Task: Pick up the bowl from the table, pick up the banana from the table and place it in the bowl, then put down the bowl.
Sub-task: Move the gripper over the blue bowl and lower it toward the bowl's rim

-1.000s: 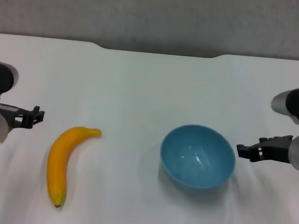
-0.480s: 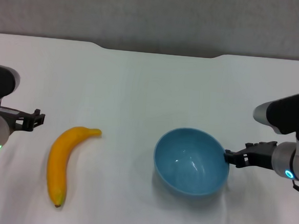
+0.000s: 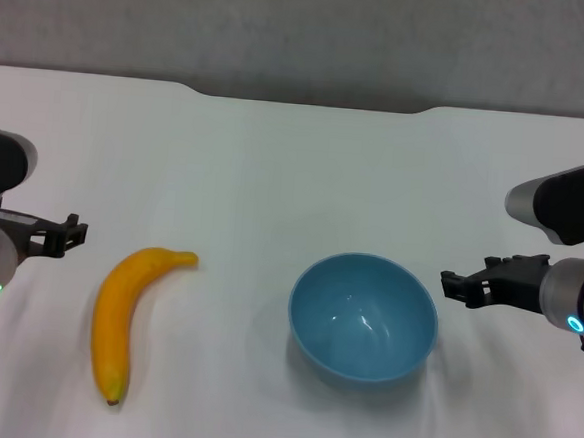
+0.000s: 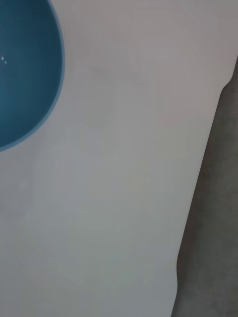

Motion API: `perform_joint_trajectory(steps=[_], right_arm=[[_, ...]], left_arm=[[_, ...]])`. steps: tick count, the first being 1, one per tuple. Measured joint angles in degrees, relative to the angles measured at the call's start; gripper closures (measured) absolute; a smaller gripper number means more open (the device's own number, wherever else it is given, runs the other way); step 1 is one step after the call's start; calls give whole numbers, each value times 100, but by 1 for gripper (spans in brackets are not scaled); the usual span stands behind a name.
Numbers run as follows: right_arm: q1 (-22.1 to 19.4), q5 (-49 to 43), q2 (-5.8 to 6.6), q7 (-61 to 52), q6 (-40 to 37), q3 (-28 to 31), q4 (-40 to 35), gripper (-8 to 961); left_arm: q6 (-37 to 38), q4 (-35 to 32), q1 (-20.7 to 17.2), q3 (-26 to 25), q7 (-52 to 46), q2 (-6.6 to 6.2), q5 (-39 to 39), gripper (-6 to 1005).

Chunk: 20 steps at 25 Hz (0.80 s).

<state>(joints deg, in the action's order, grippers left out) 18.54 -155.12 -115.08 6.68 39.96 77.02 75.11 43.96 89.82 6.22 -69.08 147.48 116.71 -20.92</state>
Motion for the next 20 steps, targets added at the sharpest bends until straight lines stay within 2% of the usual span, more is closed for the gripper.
perform_joint_trajectory(steps=[5, 12, 20], right_arm=[[38, -7, -8, 0, -104, -36, -125, 321], [311, 129, -14, -19, -409, -403, -348, 326], [406, 142, -24, -202, -531, -635, -634, 331]], left_arm=[[-36, 0, 2, 0, 0, 0, 0, 94], [-49, 1, 3, 0, 0, 0, 0, 94], [-51, 1, 16, 10, 0, 0, 0, 95]])
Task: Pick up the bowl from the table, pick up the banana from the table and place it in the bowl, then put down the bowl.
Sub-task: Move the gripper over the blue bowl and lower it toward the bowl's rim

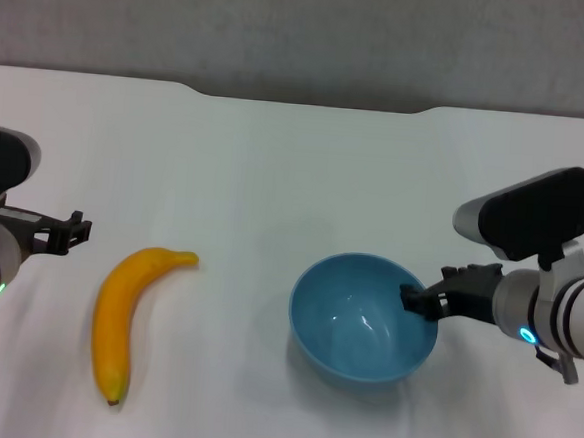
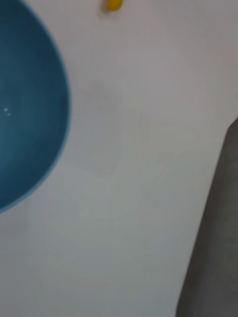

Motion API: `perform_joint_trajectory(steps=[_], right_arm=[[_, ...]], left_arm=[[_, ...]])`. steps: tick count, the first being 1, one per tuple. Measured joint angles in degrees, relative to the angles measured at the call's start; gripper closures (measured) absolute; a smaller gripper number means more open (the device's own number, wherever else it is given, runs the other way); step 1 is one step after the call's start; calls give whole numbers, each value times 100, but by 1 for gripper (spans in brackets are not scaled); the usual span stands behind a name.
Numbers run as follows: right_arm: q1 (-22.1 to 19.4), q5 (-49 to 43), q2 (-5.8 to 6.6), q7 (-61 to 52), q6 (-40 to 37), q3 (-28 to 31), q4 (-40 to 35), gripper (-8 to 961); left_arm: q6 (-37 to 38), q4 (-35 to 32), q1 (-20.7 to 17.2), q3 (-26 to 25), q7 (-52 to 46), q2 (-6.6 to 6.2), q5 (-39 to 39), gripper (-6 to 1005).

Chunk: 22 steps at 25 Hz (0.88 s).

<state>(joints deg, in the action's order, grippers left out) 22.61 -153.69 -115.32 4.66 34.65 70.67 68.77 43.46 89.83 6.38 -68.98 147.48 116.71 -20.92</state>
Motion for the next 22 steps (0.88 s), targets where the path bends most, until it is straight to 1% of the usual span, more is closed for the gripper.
perform_joint_trajectory(steps=[5, 9, 16, 22], right_arm=[[11, 9, 0, -36, -152, -47, -275, 335], [27, 217, -7, -40, -595, -242, -555, 338], [34, 304, -8, -48, -970, -493, -692, 343], [96, 307, -8, -52, -986, -559, -883, 347]], left_arm=[[-5, 0, 4, 18, 0, 0, -7, 95], [-5, 0, 5, 27, 0, 0, -23, 94], [-4, 0, 0, 34, 0, 0, -40, 94], [-4, 0, -2, 46, 0, 0, -44, 95]])
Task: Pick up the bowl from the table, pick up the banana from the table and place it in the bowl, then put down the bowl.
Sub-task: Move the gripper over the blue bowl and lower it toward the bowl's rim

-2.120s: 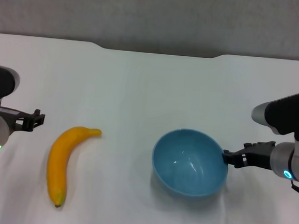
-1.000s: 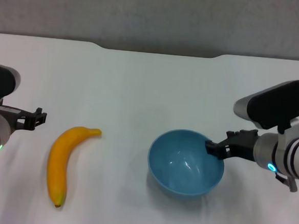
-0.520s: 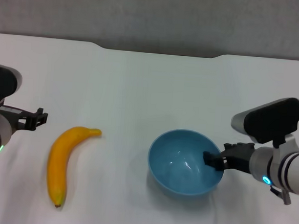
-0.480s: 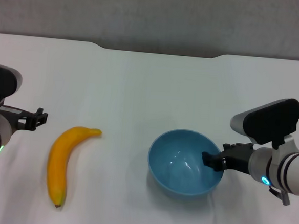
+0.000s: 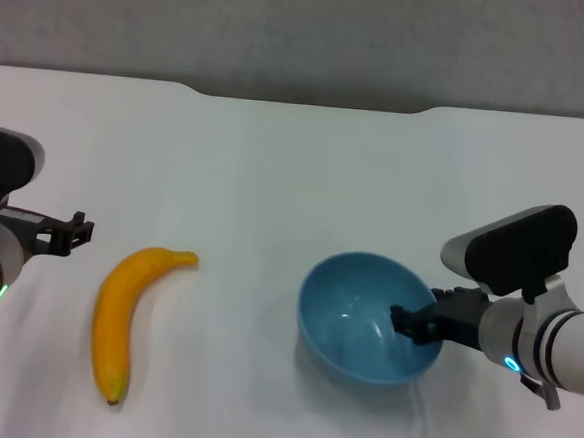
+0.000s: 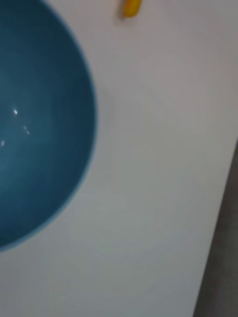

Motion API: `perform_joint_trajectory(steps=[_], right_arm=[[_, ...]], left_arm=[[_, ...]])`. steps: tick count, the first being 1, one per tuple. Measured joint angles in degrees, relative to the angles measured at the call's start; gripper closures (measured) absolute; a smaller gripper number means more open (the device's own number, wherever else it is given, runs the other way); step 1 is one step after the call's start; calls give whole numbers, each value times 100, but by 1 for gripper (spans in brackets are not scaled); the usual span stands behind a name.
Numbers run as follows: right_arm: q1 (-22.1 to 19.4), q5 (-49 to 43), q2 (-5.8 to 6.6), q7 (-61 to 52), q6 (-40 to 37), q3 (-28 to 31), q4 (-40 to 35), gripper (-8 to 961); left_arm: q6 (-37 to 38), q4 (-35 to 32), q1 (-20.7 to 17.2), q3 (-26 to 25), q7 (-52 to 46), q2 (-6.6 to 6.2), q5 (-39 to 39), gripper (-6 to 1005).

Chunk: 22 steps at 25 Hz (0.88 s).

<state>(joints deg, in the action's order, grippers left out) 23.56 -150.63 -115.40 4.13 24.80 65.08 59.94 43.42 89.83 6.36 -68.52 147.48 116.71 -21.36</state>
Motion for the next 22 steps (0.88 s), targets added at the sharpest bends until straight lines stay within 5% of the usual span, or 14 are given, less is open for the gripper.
perform_joint_trajectory(steps=[8, 18, 22], right_arm=[[73, 134, -9, -46, -27, -48, -183, 351], [29, 140, -1, -11, -216, -162, -132, 474], [-134, 140, 8, -1, -447, -188, -58, 639]], left_arm=[[0, 0, -4, 6, 0, 7, -6, 95], [0, 0, -16, 6, 0, 9, -9, 94], [0, -16, -22, 6, 0, 6, -9, 94]])
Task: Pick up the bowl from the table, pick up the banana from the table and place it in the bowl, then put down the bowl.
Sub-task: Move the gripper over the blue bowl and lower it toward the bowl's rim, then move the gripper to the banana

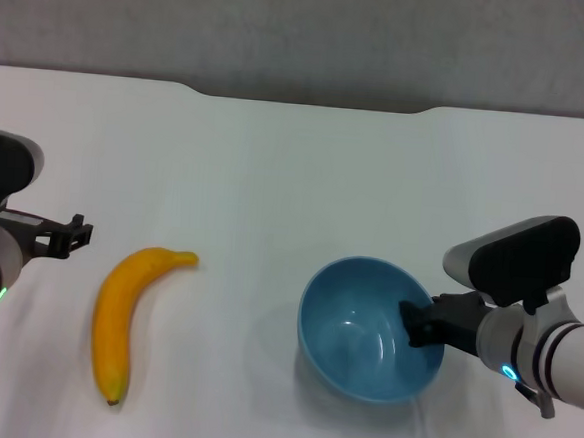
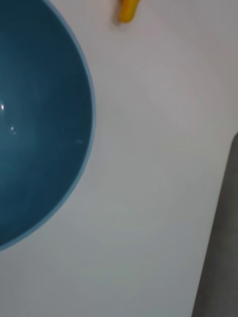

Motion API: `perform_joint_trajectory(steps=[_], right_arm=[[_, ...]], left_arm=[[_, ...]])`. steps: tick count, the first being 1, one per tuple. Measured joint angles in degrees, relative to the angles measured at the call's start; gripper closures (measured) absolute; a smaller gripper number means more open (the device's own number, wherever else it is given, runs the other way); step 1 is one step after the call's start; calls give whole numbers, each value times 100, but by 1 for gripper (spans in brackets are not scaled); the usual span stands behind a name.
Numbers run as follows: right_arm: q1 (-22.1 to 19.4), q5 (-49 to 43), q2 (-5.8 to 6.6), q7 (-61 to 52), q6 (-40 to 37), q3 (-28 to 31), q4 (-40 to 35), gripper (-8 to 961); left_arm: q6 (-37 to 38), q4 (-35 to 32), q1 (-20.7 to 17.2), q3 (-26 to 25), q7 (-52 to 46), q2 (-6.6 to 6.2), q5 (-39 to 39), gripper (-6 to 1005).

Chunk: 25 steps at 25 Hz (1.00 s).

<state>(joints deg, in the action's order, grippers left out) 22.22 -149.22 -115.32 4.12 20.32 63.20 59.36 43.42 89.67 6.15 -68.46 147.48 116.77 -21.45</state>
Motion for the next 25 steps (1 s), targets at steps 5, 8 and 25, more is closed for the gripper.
perform_joint_trajectory(steps=[5, 8, 25], right_arm=[[-122, -7, 6, 2, -99, 39, 48, 768], [-127, -7, 3, 2, -101, 47, 49, 802], [-688, -72, 36, 231, 99, 687, 871, 903]], left_arm=[[0, -32, 0, 0, 0, 3, 0, 94], [0, -44, 1, 0, 0, 7, 0, 94], [-7, -45, -8, 78, 16, -7, 31, 95]])
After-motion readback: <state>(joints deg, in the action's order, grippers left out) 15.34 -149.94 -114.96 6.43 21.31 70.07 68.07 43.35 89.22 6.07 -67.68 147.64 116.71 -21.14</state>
